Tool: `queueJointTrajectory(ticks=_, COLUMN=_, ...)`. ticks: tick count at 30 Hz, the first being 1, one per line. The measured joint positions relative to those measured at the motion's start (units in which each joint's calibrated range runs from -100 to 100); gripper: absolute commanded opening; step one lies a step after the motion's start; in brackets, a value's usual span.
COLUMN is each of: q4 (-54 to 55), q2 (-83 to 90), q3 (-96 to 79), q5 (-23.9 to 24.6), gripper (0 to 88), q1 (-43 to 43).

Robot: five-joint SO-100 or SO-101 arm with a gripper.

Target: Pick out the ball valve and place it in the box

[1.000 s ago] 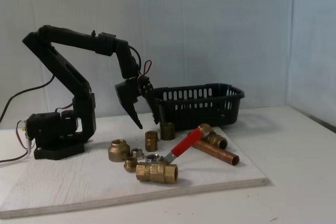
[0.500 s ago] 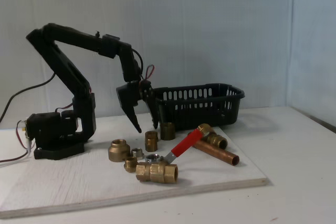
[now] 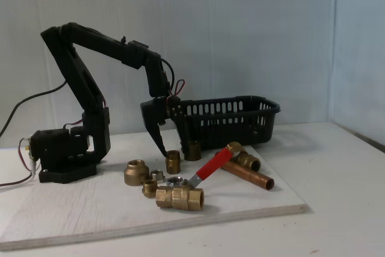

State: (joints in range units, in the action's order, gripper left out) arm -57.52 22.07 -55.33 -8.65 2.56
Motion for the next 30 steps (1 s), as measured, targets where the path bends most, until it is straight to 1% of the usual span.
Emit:
queueJointTrajectory(ticks=11, q4=-0.3, q2=0.0, q3=0.1, q5=0.0, gripper=14.8, q1=0.0)
queueJointTrajectory(ticks=15, q4=-6.5, q2=1.7, q3=3.6, q5=0.0, gripper=14.8, q1=0.0)
queueJointTrajectory(ticks=18, q4=-10.7, q2=7.2, q3=5.1, q5=0.2, gripper=14.8, q1=1.9)
queueJointTrajectory(ticks=21, q4=-13.2, q2=13.2, q3=5.1, q5=-0.7, gripper=14.8, q1=1.9)
queueJointTrajectory(ticks=24, q4=-14.4, q2=17.5, q3=5.1, q5=-0.8, gripper=16.8, q1=4.7)
queueJointTrajectory(ticks=27, q4=-15.6, q2=19.8, q3=5.1, q5=-2.9, gripper=17.6, q1=7.9)
queueJointTrajectory(ticks=30, q4=-15.8, q2=20.2, q3=5.1, q5=-5.2, gripper=17.6, q1=13.1)
